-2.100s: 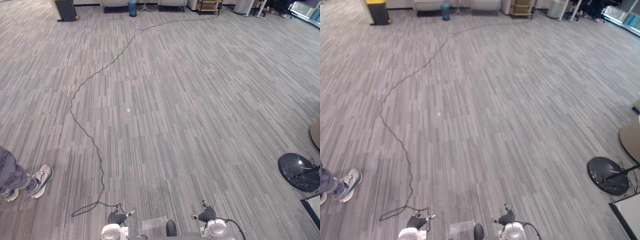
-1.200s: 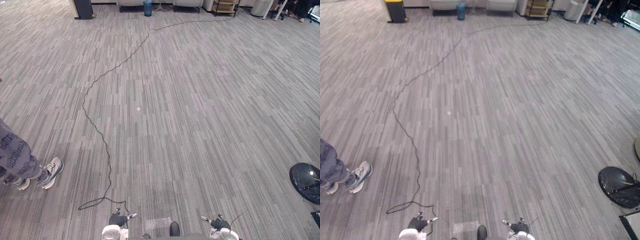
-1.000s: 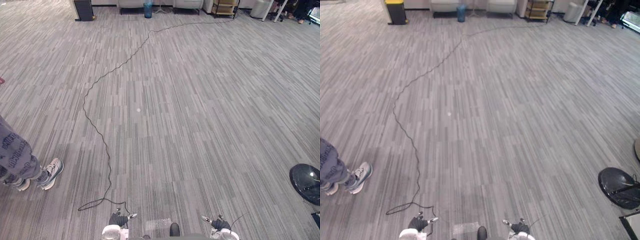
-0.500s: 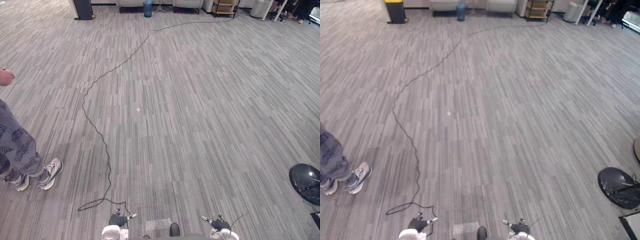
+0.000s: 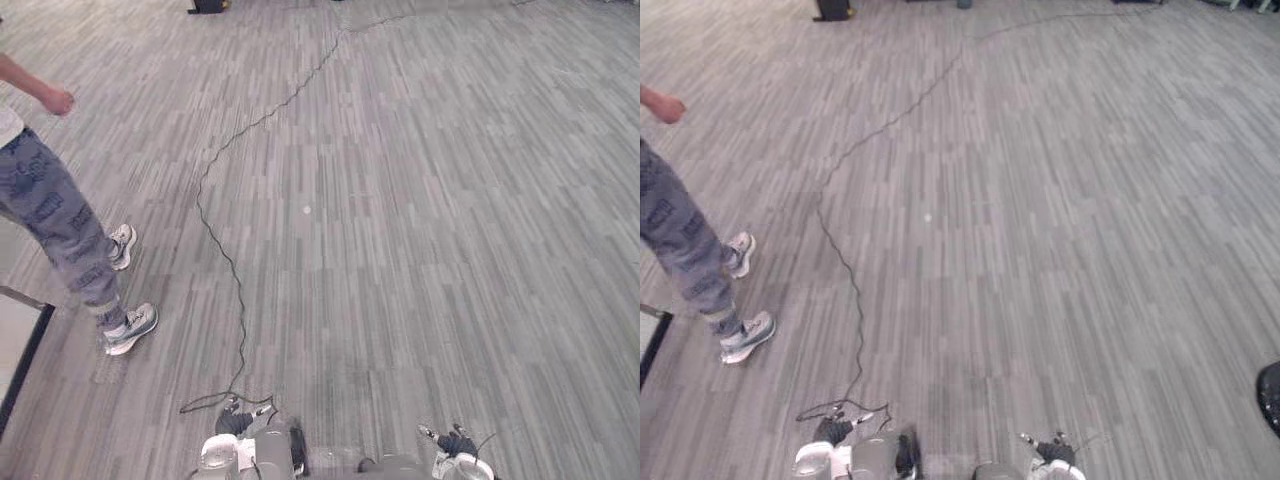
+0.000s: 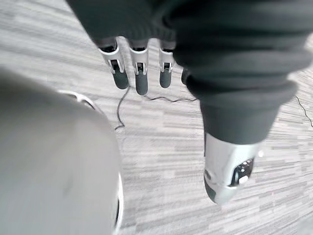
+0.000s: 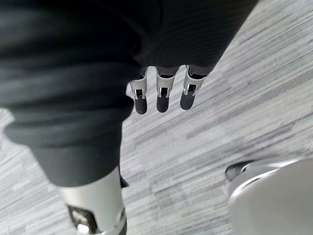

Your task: Pick up cushions and gather them together orderly.

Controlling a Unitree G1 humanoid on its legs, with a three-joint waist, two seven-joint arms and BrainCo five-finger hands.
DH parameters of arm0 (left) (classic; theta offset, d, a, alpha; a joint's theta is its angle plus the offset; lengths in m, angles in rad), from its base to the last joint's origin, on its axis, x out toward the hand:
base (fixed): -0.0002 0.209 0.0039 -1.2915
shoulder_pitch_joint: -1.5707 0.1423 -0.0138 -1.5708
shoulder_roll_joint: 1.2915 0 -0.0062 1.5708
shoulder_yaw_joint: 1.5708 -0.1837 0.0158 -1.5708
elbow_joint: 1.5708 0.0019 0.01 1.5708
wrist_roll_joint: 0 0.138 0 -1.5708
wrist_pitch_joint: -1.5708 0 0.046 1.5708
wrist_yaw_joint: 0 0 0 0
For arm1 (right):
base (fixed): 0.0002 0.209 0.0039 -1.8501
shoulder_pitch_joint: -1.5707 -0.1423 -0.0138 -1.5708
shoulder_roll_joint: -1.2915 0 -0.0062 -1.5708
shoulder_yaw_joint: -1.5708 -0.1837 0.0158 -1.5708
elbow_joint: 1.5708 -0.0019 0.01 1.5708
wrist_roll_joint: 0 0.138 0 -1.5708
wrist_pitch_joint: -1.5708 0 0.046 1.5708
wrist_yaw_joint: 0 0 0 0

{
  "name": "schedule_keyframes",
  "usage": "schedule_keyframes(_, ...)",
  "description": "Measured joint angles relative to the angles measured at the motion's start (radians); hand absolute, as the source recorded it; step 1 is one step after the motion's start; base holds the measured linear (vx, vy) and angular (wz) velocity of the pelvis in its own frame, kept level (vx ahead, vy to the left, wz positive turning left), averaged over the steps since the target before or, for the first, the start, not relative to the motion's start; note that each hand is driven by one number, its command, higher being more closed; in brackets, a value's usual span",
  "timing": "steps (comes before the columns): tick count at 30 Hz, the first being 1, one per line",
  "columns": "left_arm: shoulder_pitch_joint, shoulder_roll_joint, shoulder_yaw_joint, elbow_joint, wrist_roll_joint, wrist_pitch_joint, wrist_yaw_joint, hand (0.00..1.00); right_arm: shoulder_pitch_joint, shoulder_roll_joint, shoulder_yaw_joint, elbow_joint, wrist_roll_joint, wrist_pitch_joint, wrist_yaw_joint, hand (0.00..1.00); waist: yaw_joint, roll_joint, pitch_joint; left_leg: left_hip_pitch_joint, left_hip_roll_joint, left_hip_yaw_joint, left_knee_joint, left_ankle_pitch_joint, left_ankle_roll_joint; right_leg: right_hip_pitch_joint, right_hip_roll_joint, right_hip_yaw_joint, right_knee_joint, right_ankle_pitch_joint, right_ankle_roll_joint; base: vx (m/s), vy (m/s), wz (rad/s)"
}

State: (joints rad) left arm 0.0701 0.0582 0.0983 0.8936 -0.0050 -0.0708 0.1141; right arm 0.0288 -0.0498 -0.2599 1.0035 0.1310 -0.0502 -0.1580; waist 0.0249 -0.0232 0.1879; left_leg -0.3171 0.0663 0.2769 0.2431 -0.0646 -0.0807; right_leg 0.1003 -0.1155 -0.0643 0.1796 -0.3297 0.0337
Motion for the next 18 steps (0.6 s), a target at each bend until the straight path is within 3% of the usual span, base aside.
schedule_keyframes(1, -0.002, 0.000, -0.002, 0.000, 0.000, -0.004, -0.001, 0.00, 0.000, -0.001, 0.004, 0.002, 0.000, 0.000, 0.000, 0.00, 0.008, -0.003, -0.001, 0.006, -0.006, 0.002, -0.001, 0.053, 0.005, 0.018, -0.007, 0.009, -0.019, 0.000, 0.010, 0.50, 0.252, -0.33)
schedule_keyframes(2, -0.014, 0.006, -0.001, 0.002, 0.001, -0.006, -0.002, 0.00, -0.005, 0.009, 0.019, 0.017, 0.000, 0.000, 0.000, 0.00, 0.010, -0.018, -0.006, 0.009, -0.027, 0.011, 0.020, 0.028, 0.068, 0.032, -0.029, 0.028, -0.033, 0.007, 0.016, 0.43, 0.178, -0.15)
schedule_keyframes(5, -0.019, 0.016, 0.012, 0.003, 0.002, -0.005, -0.005, 0.00, -0.008, 0.030, 0.032, 0.019, -0.005, 0.000, 0.006, 0.00, 0.010, -0.045, -0.003, 0.000, -0.032, 0.021, 0.151, -0.070, 0.122, 0.017, -0.056, 0.092, 0.069, 0.065, 0.066, 0.56, 0.274, -0.06)
schedule_keyframes(6, -0.018, 0.020, 0.010, 0.006, 0.003, -0.004, -0.004, 0.00, -0.009, 0.030, 0.027, 0.030, -0.007, -0.001, 0.009, 0.00, 0.009, -0.053, -0.008, 0.038, -0.044, 0.026, 0.155, -0.117, 0.125, -0.023, -0.061, 0.113, 0.206, 0.072, 0.081, 0.53, 0.250, -0.17)
schedule_keyframes(7, -0.020, 0.029, -0.004, 0.024, 0.003, -0.002, -0.004, 0.00, -0.010, 0.028, 0.028, 0.031, -0.007, -0.003, 0.010, 0.00, 0.005, -0.058, -0.006, 0.106, -0.063, 0.034, 0.120, -0.163, 0.126, -0.114, -0.071, 0.134, 0.450, 0.124, 0.146, 0.62, 0.290, -0.14)
schedule_keyframes(8, -0.020, 0.035, -0.012, 0.029, 0.003, 0.000, -0.004, 0.00, -0.009, 0.030, 0.029, 0.031, -0.008, -0.003, 0.012, 0.00, -0.001, -0.065, -0.001, 0.143, -0.078, 0.033, 0.102, -0.172, 0.130, -0.158, -0.081, 0.140, 0.568, 0.166, 0.177, 0.40, 0.165, -0.04)
schedule_keyframes(9, -0.017, 0.040, -0.028, 0.032, 0.003, 0.004, -0.003, 0.00, -0.007, 0.031, 0.030, 0.032, -0.009, -0.002, 0.014, 0.00, -0.015, -0.068, 0.004, 0.203, -0.096, 0.028, 0.070, -0.181, 0.138, -0.214, -0.087, 0.135, 0.727, 0.170, 0.177, 0.41, 0.129, 0.14)
schedule_keyframes(11, -0.012, 0.035, -0.067, 0.031, 0.003, 0.010, -0.003, 0.00, -0.007, 0.015, 0.037, -0.012, -0.008, -0.006, 0.022, 0.00, -0.038, -0.030, 0.028, 0.368, -0.098, 0.008, -0.036, -0.183, 0.141, -0.318, -0.073, 0.041, 0.917, 0.123, 0.099, 0.55, 0.136, 0.11)
schedule_keyframes(13, -0.024, 0.034, -0.088, 0.031, 0.002, 0.010, -0.004, 0.00, -0.010, 0.002, 0.039, -0.035, -0.011, -0.020, 0.023, 0.00, -0.043, 0.003, 0.051, 0.468, -0.083, 0.000, -0.095, -0.183, 0.141, -0.379, -0.050, -0.052, 0.864, 0.057, 0.035, 0.47, 0.056, 0.07)
schedule_keyframes(15, -0.048, 0.032, -0.086, 0.030, 0.001, 0.009, -0.002, 0.00, -0.012, -0.003, 0.039, -0.050, -0.009, -0.028, 0.024, 0.00, -0.045, 0.012, 0.062, 0.529, -0.057, -0.007, -0.106, -0.184, 0.141, -0.459, -0.001, -0.117, 0.667, 0.022, 0.000, 0.52, -0.053, 0.20)
schedule_keyframes(17, -0.059, 0.033, -0.086, 0.030, -0.001, 0.008, -0.002, 0.00, -0.029, -0.016, 0.039, -0.049, -0.010, -0.032, 0.024, 0.00, -0.061, 0.018, 0.073, 0.569, -0.032, -0.024, -0.113, -0.184, 0.141, -0.525, 0.041, -0.128, 0.417, 0.086, 0.001, 0.57, -0.142, 0.41)
schedule_keyframes(18, -0.051, 0.032, -0.086, 0.031, -0.001, 0.008, -0.002, 0.00, -0.029, -0.022, 0.040, -0.042, -0.013, -0.027, 0.023, 0.00, -0.075, 0.011, 0.074, 0.601, -0.033, -0.042, -0.141, -0.183, 0.139, -0.532, 0.056, -0.120, 0.214, 0.194, 0.017, 0.56, -0.166, 0.49)
